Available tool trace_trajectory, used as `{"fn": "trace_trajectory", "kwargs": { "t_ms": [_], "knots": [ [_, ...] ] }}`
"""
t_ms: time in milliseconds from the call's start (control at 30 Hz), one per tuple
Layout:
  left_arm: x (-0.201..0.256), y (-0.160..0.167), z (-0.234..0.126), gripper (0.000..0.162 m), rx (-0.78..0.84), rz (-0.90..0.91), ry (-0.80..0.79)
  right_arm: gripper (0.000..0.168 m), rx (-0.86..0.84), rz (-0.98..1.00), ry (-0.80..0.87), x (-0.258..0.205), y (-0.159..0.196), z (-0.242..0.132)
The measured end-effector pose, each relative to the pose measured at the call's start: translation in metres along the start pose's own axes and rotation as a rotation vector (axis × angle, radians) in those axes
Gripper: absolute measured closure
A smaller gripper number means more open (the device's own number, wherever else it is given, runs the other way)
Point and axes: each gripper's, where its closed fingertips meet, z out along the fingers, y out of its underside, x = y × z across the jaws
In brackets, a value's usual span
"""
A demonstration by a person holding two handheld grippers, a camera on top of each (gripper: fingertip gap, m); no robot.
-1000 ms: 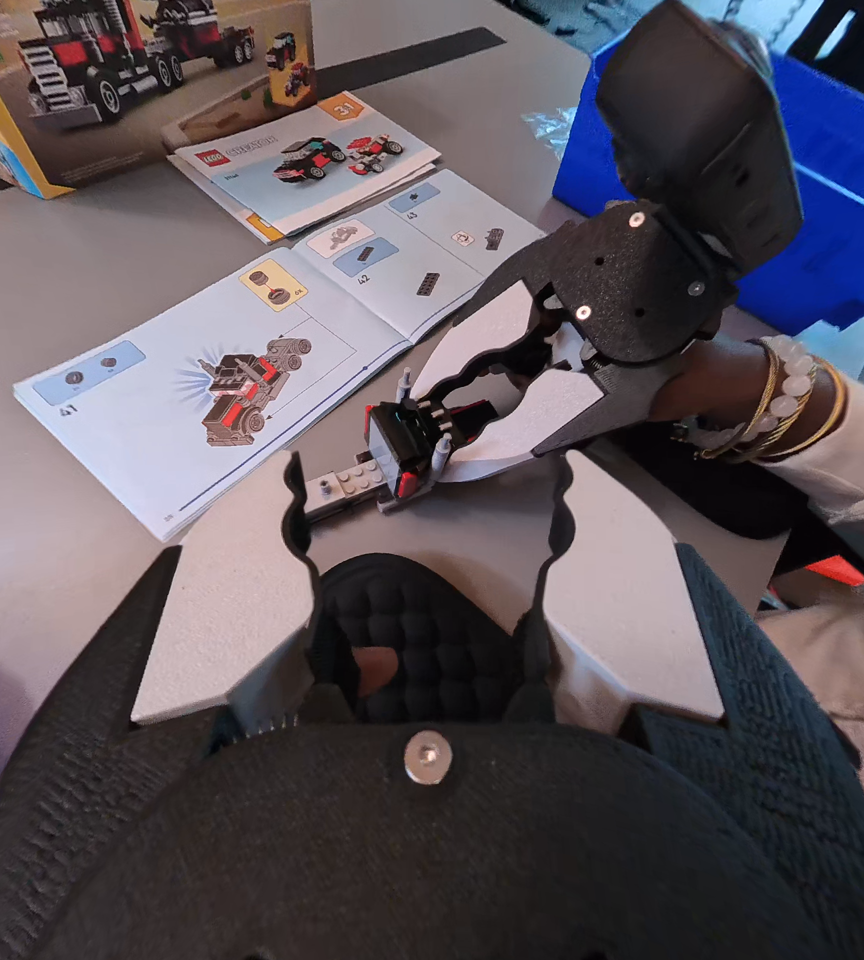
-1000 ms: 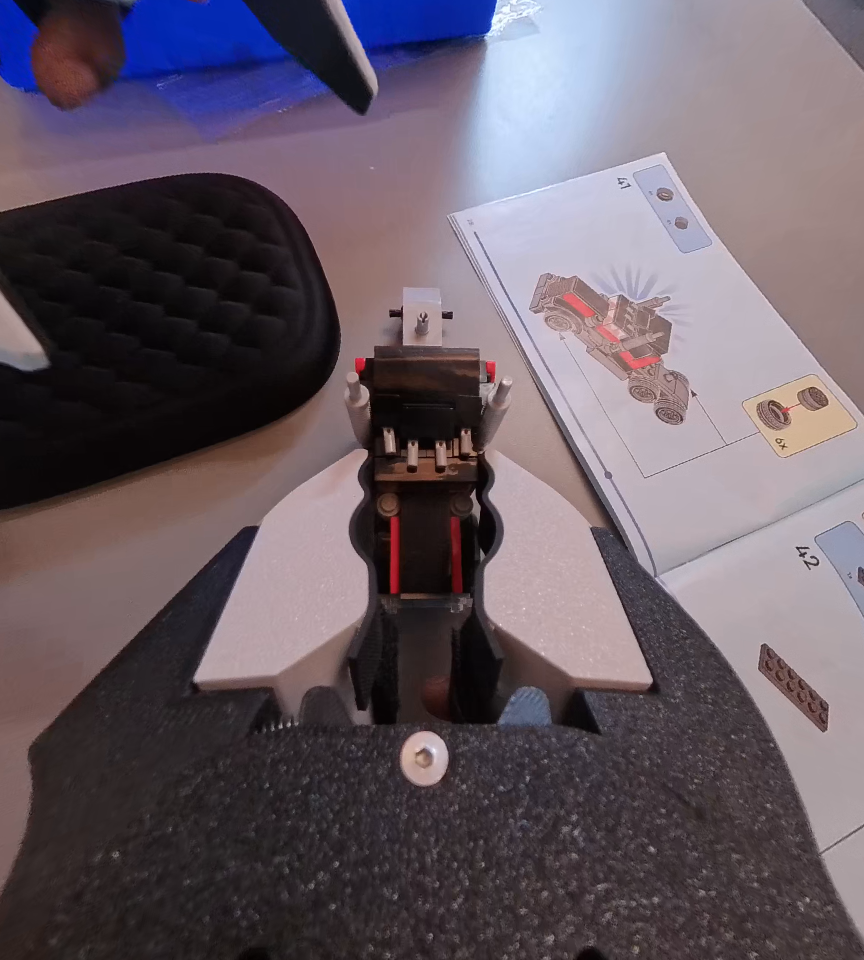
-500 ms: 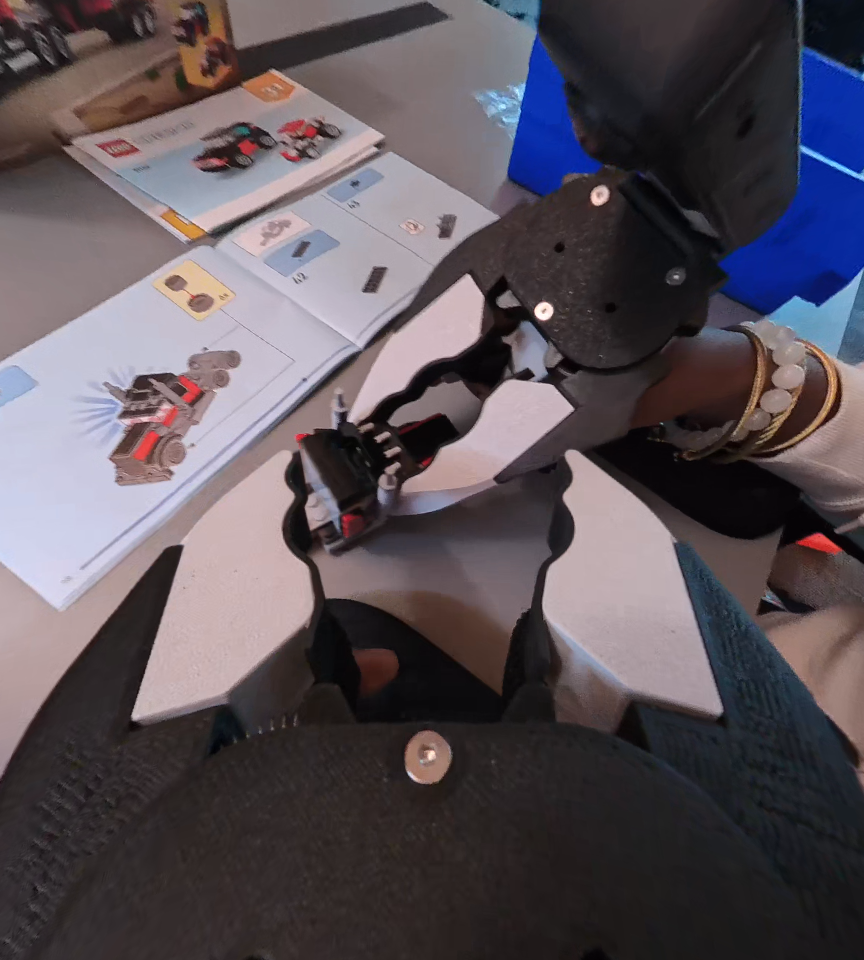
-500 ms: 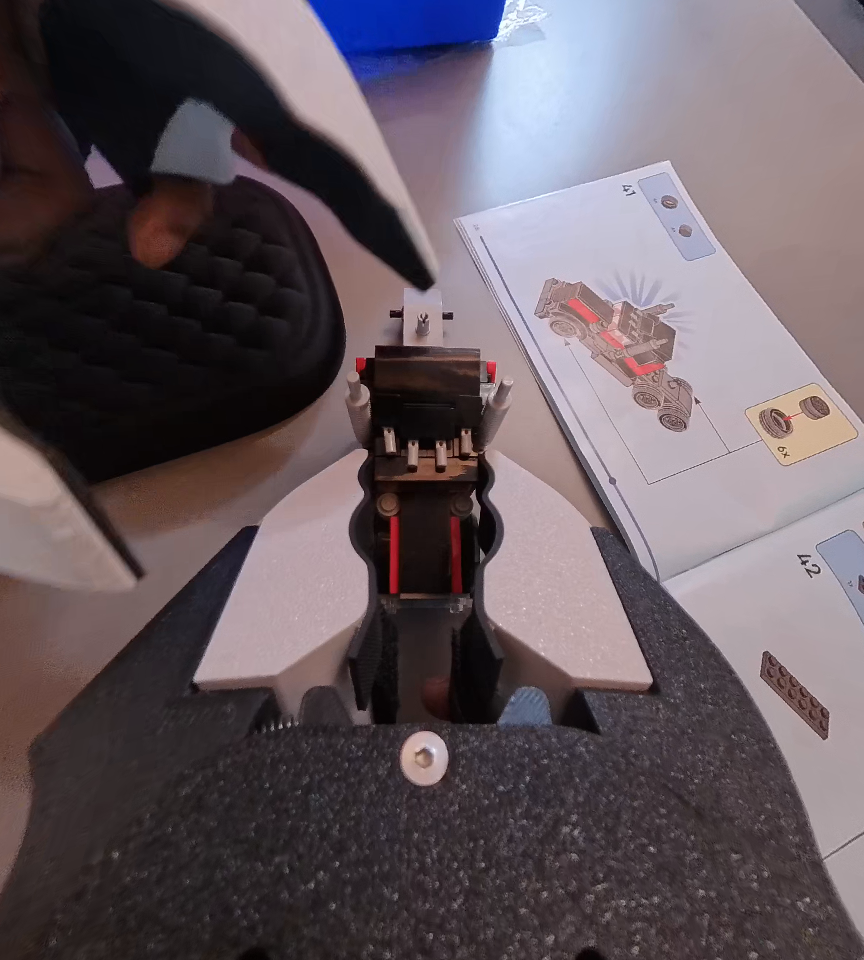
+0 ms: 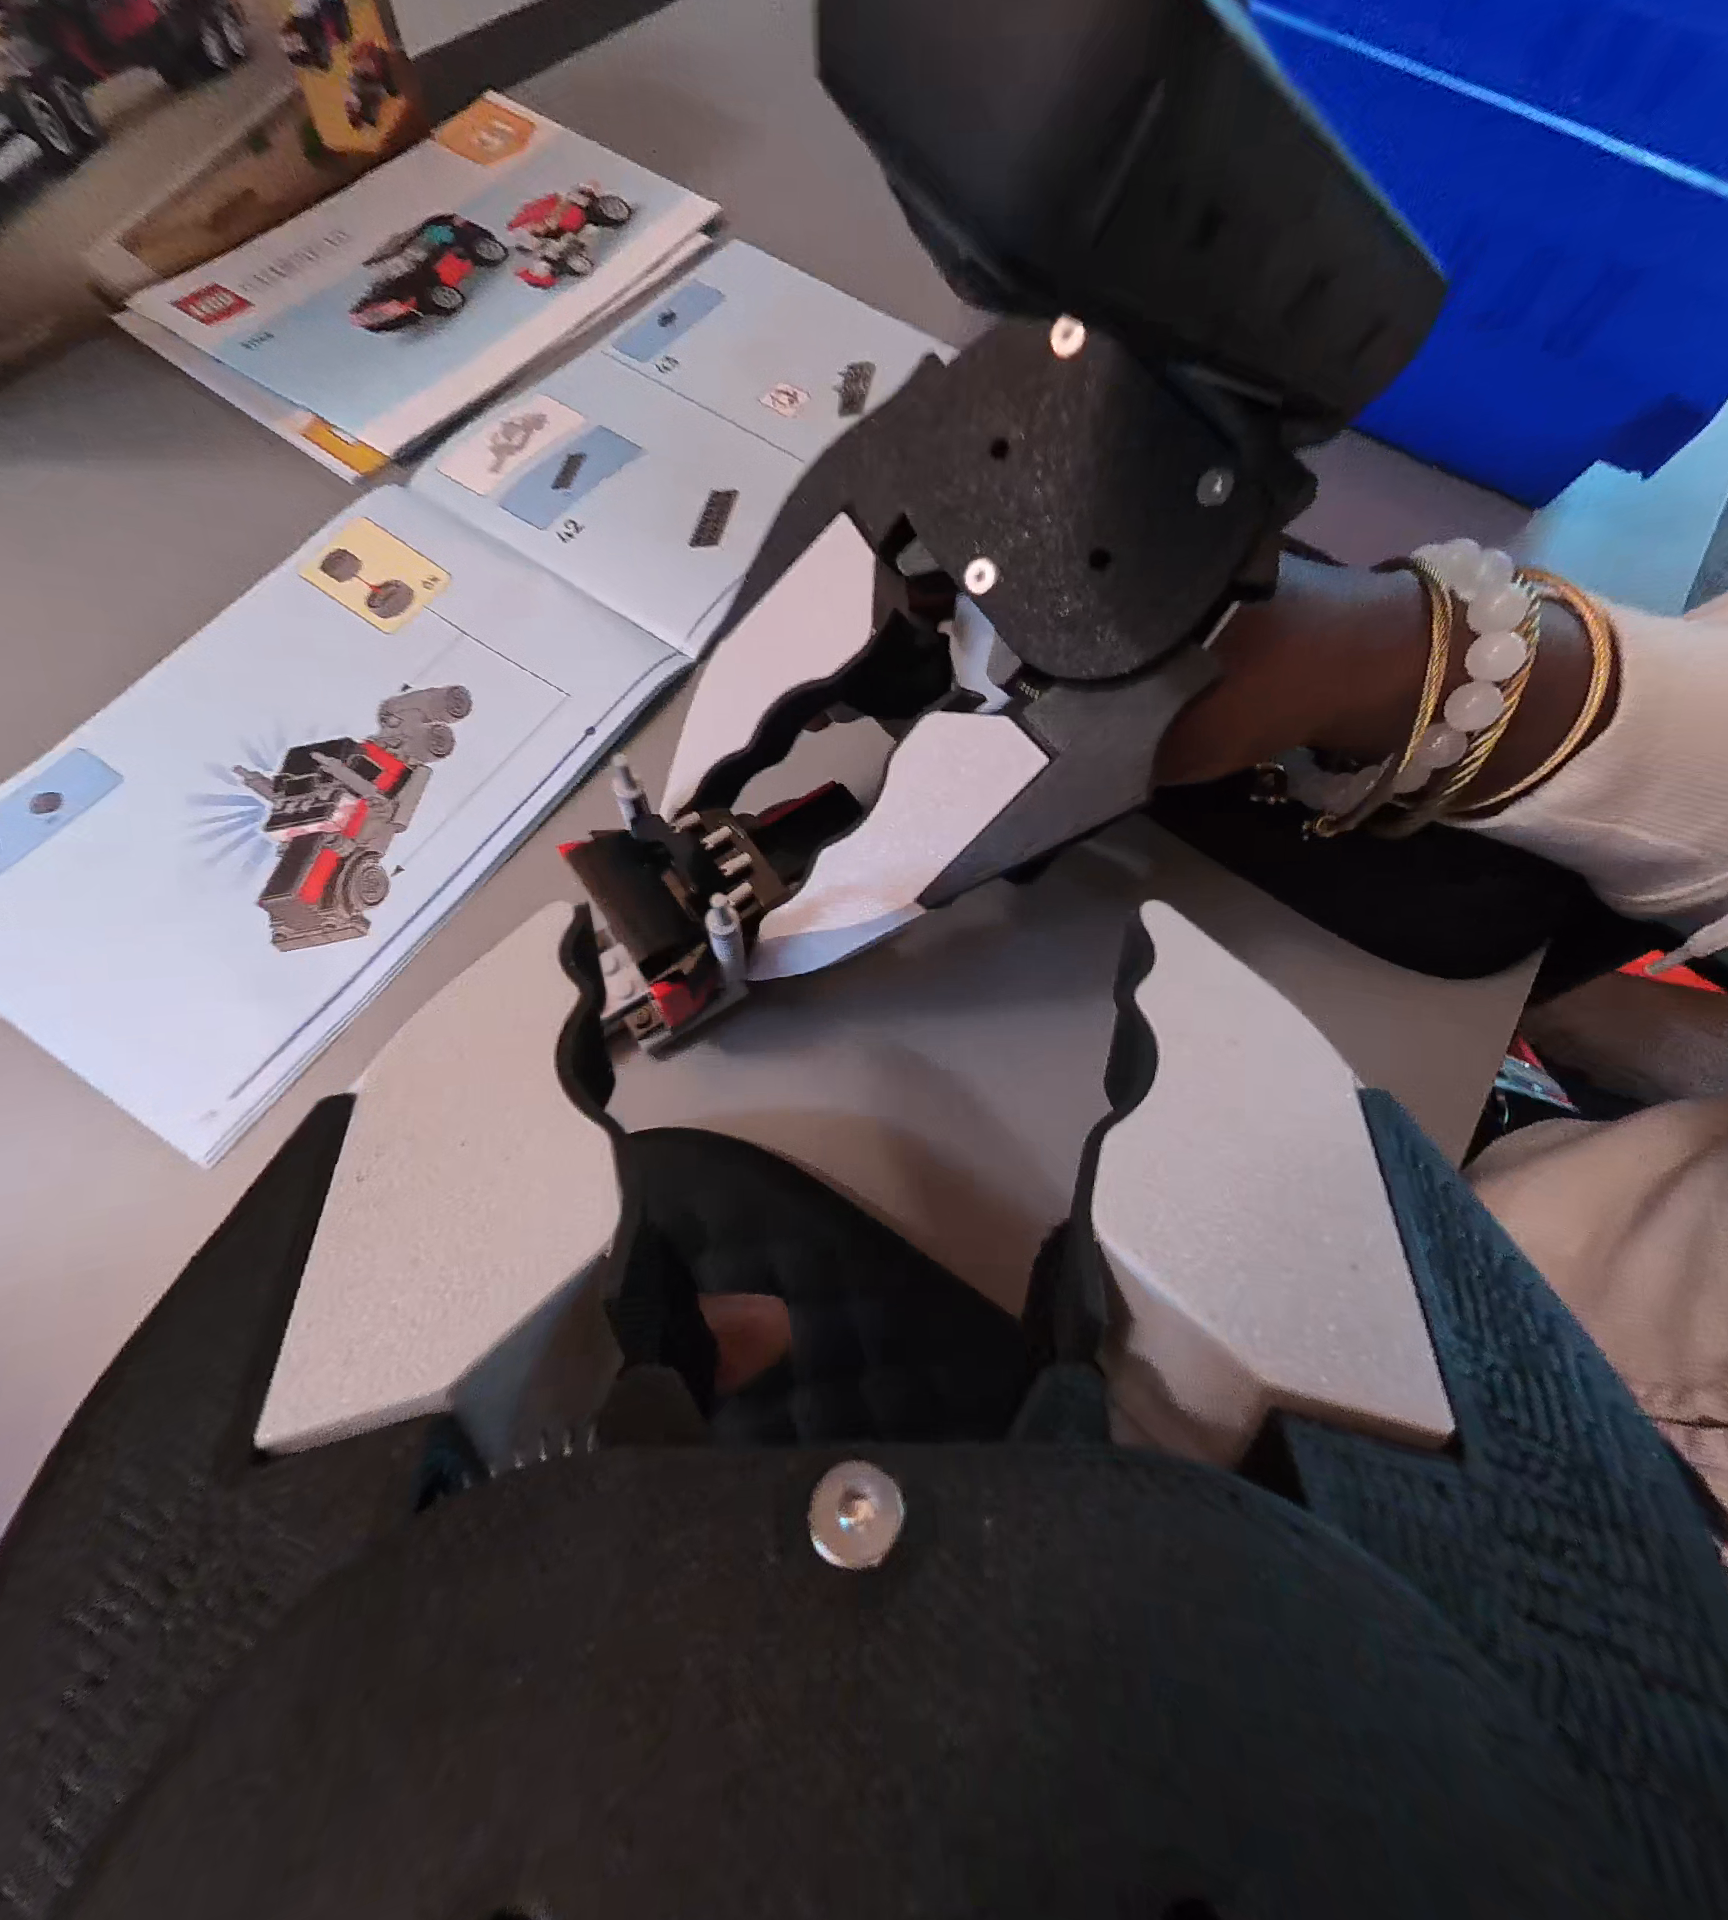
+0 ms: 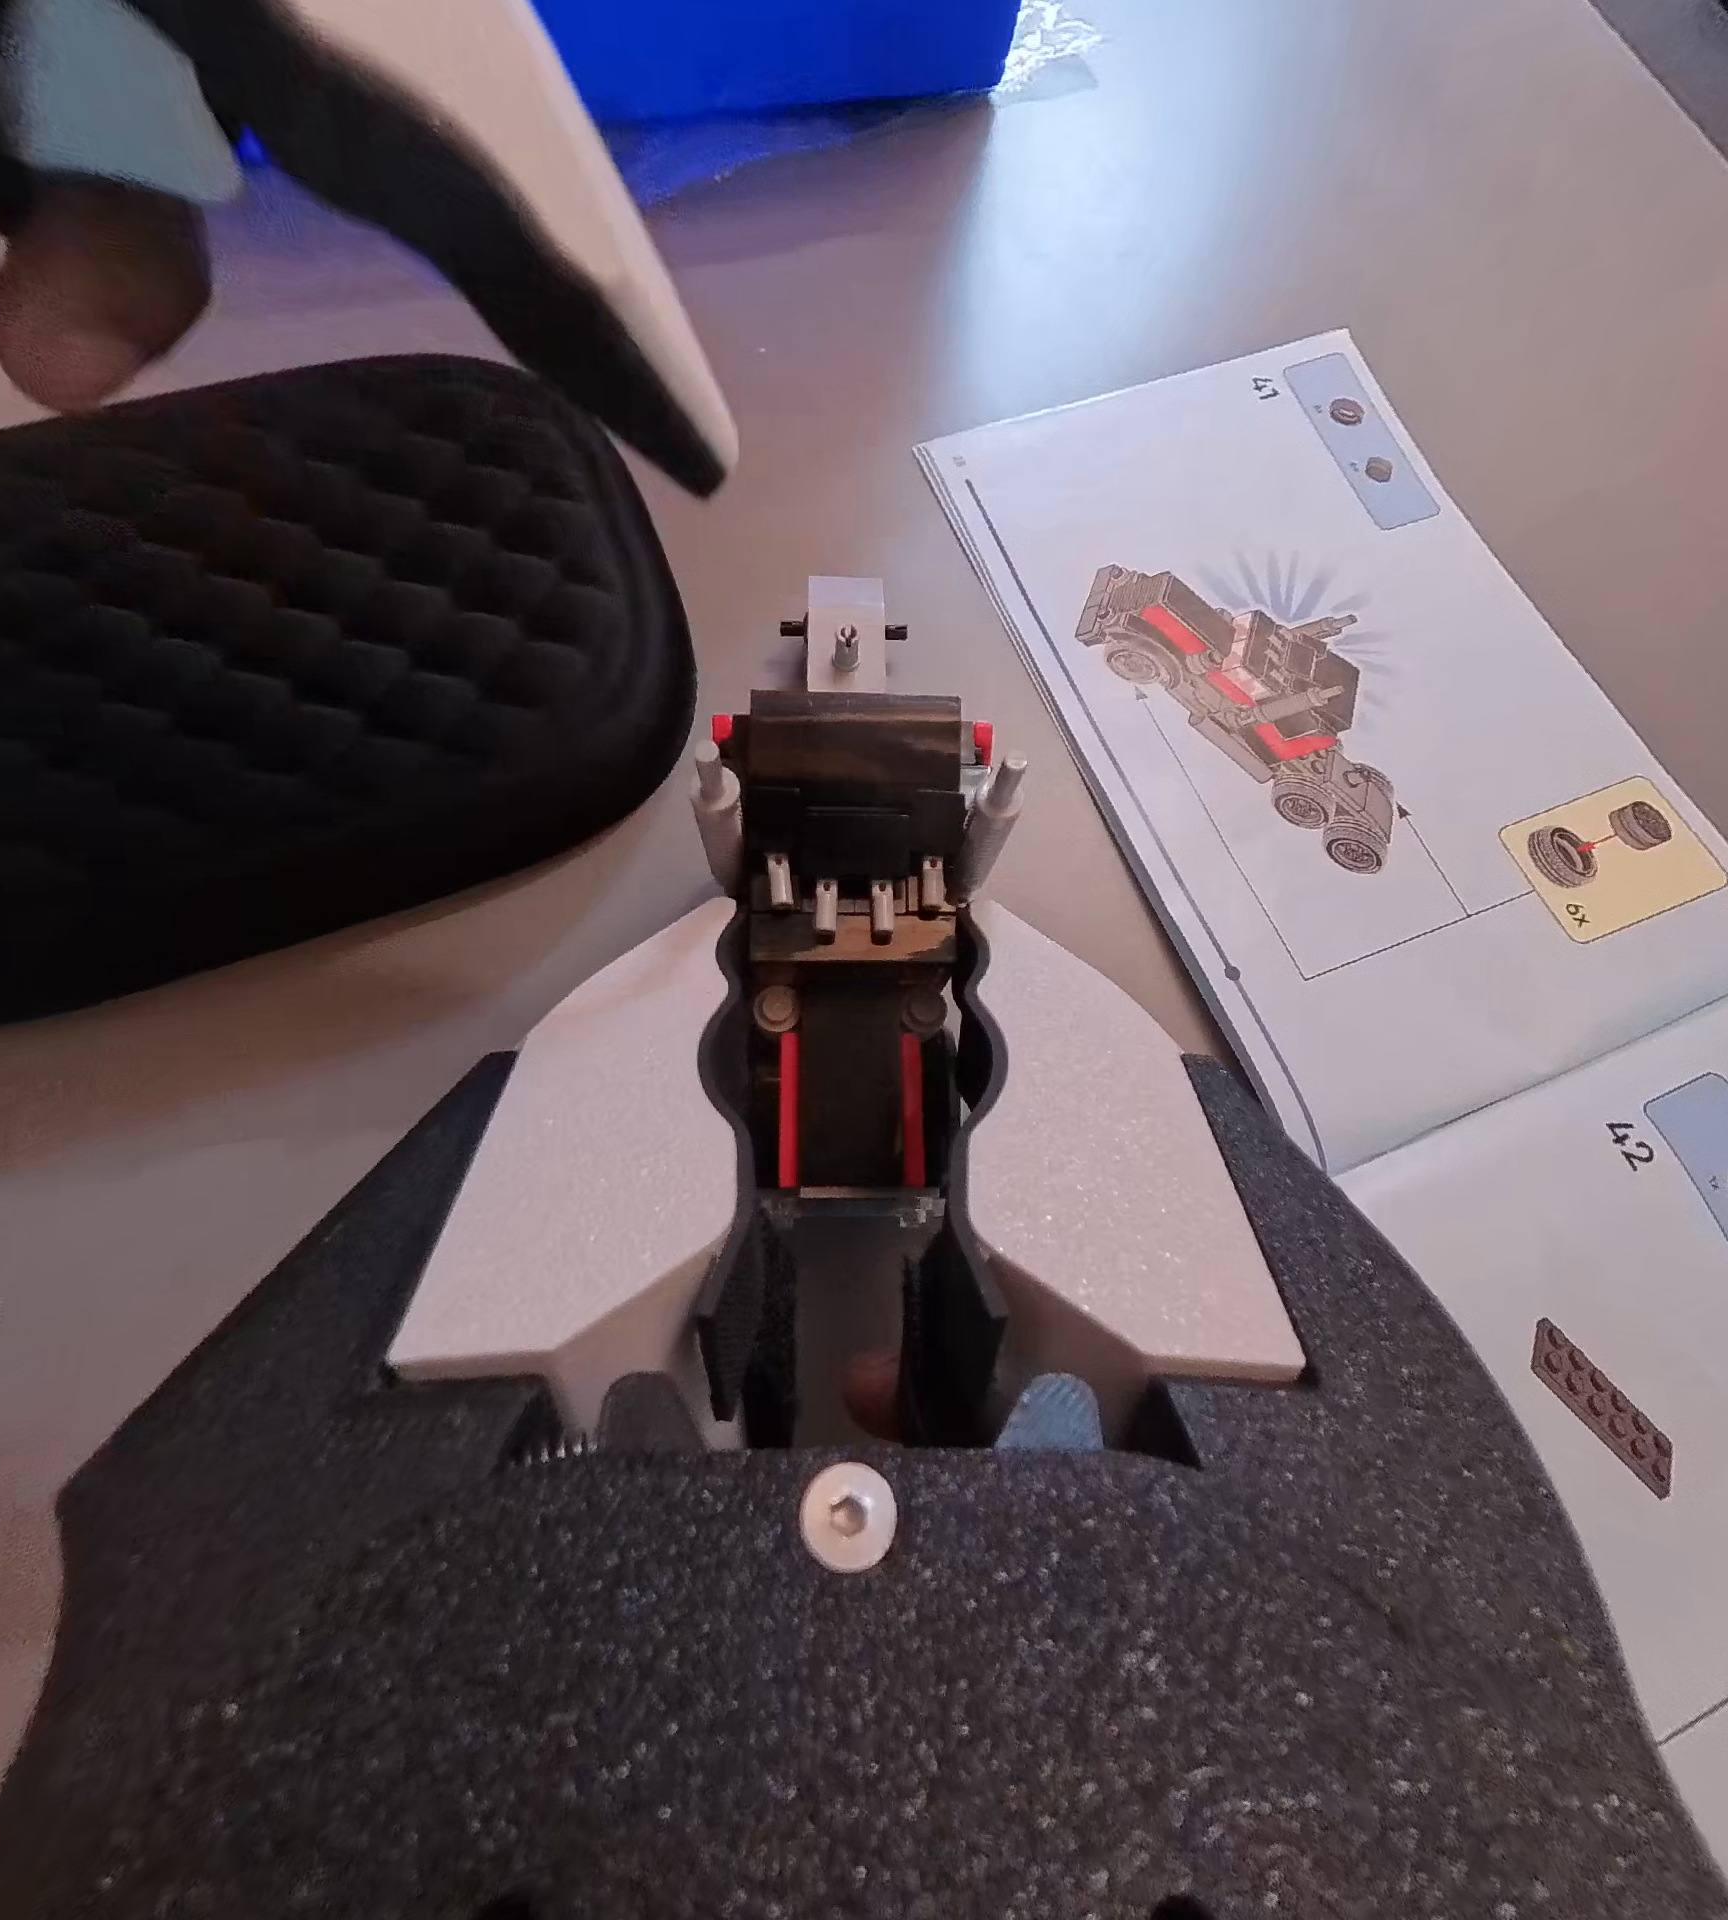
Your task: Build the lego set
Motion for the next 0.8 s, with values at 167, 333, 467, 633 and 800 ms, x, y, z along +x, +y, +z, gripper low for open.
{"fn": "trace_trajectory", "kwargs": {
  "t_ms": [167,333,467,633,800],
  "knots": [
    [-0.008,-0.008,-0.014,0.068,0.042,-0.011,-0.012,0.131,0.002,-0.007,0.006,0.000,0.000,0.000],
    [-0.031,-0.018,-0.017,0.068,0.147,-0.029,-0.049,0.131,0.009,-0.012,0.009,0.000,0.000,0.000],
    [-0.056,-0.035,-0.022,0.068,0.318,-0.005,-0.104,0.131,0.007,-0.019,0.016,-0.001,0.000,0.000],
    [-0.088,-0.039,-0.022,0.068,0.393,-0.012,-0.157,0.131,0.018,-0.006,0.017,0.001,-0.001,0.001],
    [-0.110,-0.027,-0.005,0.068,0.347,0.001,-0.131,0.131,0.019,-0.007,0.018,0.001,-0.002,0.002]
  ]
}}
